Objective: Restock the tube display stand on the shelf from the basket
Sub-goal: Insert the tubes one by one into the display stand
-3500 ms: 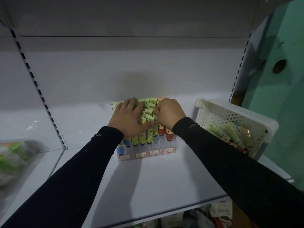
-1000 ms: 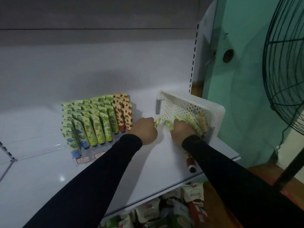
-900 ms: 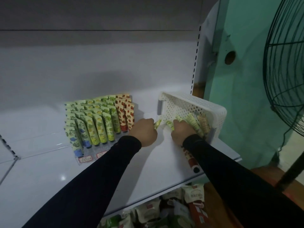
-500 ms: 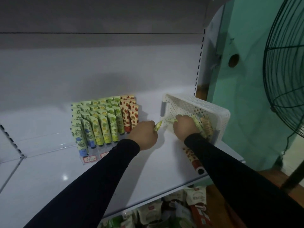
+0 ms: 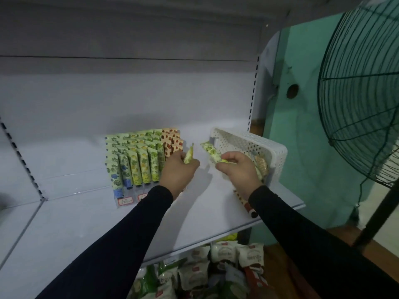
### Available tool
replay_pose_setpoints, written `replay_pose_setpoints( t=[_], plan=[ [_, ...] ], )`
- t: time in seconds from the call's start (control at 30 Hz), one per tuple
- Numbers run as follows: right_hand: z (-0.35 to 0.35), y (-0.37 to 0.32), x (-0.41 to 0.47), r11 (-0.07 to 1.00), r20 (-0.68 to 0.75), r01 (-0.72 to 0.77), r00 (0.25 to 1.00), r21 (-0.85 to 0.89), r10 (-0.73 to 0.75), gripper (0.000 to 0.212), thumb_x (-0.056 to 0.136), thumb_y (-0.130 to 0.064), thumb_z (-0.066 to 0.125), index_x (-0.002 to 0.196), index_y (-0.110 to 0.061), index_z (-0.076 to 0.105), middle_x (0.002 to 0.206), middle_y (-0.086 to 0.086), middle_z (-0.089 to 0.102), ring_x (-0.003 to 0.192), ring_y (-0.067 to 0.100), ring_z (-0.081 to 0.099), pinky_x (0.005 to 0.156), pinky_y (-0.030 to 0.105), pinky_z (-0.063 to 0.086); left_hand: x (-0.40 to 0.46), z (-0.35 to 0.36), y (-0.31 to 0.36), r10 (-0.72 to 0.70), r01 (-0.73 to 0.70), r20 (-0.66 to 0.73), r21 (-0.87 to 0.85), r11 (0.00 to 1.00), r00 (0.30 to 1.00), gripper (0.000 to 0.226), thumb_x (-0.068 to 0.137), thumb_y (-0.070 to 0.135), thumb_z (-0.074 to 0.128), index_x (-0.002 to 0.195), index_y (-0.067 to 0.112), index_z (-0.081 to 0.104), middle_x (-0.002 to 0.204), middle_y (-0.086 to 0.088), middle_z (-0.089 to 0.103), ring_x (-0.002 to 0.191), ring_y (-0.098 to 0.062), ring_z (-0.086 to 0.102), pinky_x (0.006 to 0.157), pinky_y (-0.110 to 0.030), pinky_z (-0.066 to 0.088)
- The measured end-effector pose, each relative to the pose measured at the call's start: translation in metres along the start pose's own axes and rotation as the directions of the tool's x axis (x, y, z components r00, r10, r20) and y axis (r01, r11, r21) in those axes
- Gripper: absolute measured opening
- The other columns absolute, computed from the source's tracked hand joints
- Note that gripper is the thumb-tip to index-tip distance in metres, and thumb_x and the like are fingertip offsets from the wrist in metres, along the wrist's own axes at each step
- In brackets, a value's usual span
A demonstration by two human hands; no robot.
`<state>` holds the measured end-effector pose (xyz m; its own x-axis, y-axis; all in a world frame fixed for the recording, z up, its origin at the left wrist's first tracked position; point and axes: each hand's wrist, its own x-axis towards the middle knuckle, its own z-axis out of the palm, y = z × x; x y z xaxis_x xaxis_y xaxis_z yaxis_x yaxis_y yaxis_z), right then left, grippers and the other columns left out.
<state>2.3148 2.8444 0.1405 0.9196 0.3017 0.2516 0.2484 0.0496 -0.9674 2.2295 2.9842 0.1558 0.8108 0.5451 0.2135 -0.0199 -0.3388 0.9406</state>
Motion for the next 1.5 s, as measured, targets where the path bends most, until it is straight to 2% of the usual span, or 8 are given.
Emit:
replay_pose_setpoints(
  t=[0.17,0.27,0.5,0.57,0.73,0.93,1.17,1.5],
  plan=[
    [0.014,-0.013,-0.030,0.998,0.220,0.059,0.974,-0.002,-0.057,0.028,0.077,0.000,0.075,0.074,-0.021,0.057,0.073,-0.002,0.059,0.056,0.005,0.050,0.056,0.021,0.040,-0.020,-0.013,0.010,0.010,-0.020,-0.050,-0.216,0.976,0.999,0.027,0.089,0.028,0.068,0.094,0.002,0.061,0.067,-0.006,0.051,0.055,-0.017,0.044,0.043,-0.021,0.037],
    [0.029,-0.015,-0.039,0.997,0.322,0.079,0.944,-0.010,-0.072,0.029,0.076,0.002,0.076,0.075,-0.017,0.054,0.070,0.002,0.055,0.057,0.012,0.049,0.056,0.023,0.042,-0.028,-0.026,0.011,0.011,-0.034,-0.094,-0.245,0.969,0.995,0.015,0.088,0.016,0.067,0.083,0.005,0.058,0.064,-0.004,0.050,0.050,-0.013,0.044,0.042,-0.018,0.036],
    [0.056,-0.023,-0.040,0.992,0.377,-0.048,0.926,0.120,-0.001,0.019,0.089,-0.021,0.068,0.097,-0.009,0.056,0.101,0.015,0.066,0.090,0.027,0.067,0.090,0.042,0.056,-0.039,-0.071,-0.001,0.059,-0.060,-0.011,-0.170,0.984,0.998,0.012,0.090,0.015,0.067,0.081,0.012,0.061,0.057,0.005,0.054,0.051,-0.012,0.047,0.046,-0.021,0.040],
    [0.064,-0.026,-0.037,0.996,0.387,-0.034,0.922,0.081,0.000,0.025,0.091,-0.022,0.065,0.111,-0.007,0.059,0.110,0.020,0.066,0.096,0.030,0.068,0.088,0.042,0.057,-0.044,-0.081,-0.004,0.065,-0.057,0.057,-0.133,0.989,0.996,0.012,0.091,0.015,0.066,0.081,0.012,0.061,0.056,0.003,0.052,0.047,-0.010,0.045,0.042,-0.019,0.037],
    [0.085,-0.030,-0.036,0.999,0.466,0.034,0.884,0.017,-0.038,0.019,0.090,-0.014,0.066,0.103,0.000,0.068,0.100,0.020,0.069,0.084,0.019,0.069,0.077,0.032,0.059,-0.050,-0.103,-0.014,0.043,-0.036,0.098,-0.074,0.997,0.994,0.012,0.093,0.016,0.064,0.084,0.009,0.059,0.052,0.006,0.048,0.040,-0.006,0.039,0.037,-0.015,0.032],
    [0.098,-0.035,-0.023,0.992,0.365,0.097,0.929,-0.077,-0.063,0.023,0.084,-0.012,0.073,0.105,-0.004,0.070,0.083,0.005,0.069,0.063,0.006,0.064,0.066,0.024,0.055,-0.047,-0.122,-0.030,0.039,-0.039,0.001,0.010,0.999,0.999,0.014,0.092,0.014,0.065,0.089,0.001,0.064,0.056,0.000,0.050,0.038,-0.004,0.041,0.034,-0.014,0.030],
    [0.091,-0.040,0.011,0.933,0.109,0.268,0.962,-0.241,-0.248,0.008,0.085,-0.025,0.069,0.082,-0.021,0.076,0.084,-0.006,0.073,0.083,0.015,0.069,0.087,0.039,0.057,-0.044,-0.131,-0.062,0.016,-0.009,-0.062,0.108,0.994,0.998,0.019,0.096,0.020,0.058,0.087,0.004,0.061,0.066,-0.010,0.064,0.046,-0.014,0.055,0.040,-0.019,0.039],
    [0.120,-0.029,0.023,0.806,0.187,0.361,0.933,-0.469,-0.309,0.019,0.092,-0.021,0.062,0.090,-0.010,0.077,0.088,-0.002,0.073,0.069,0.000,0.057,0.062,-0.003,0.035,-0.038,-0.126,-0.083,0.003,0.006,-0.065,0.129,0.992,0.998,0.019,0.096,0.021,0.058,0.082,0.008,0.056,0.059,-0.005,0.056,0.044,-0.014,0.050,0.037,-0.019,0.035]
  ],
)
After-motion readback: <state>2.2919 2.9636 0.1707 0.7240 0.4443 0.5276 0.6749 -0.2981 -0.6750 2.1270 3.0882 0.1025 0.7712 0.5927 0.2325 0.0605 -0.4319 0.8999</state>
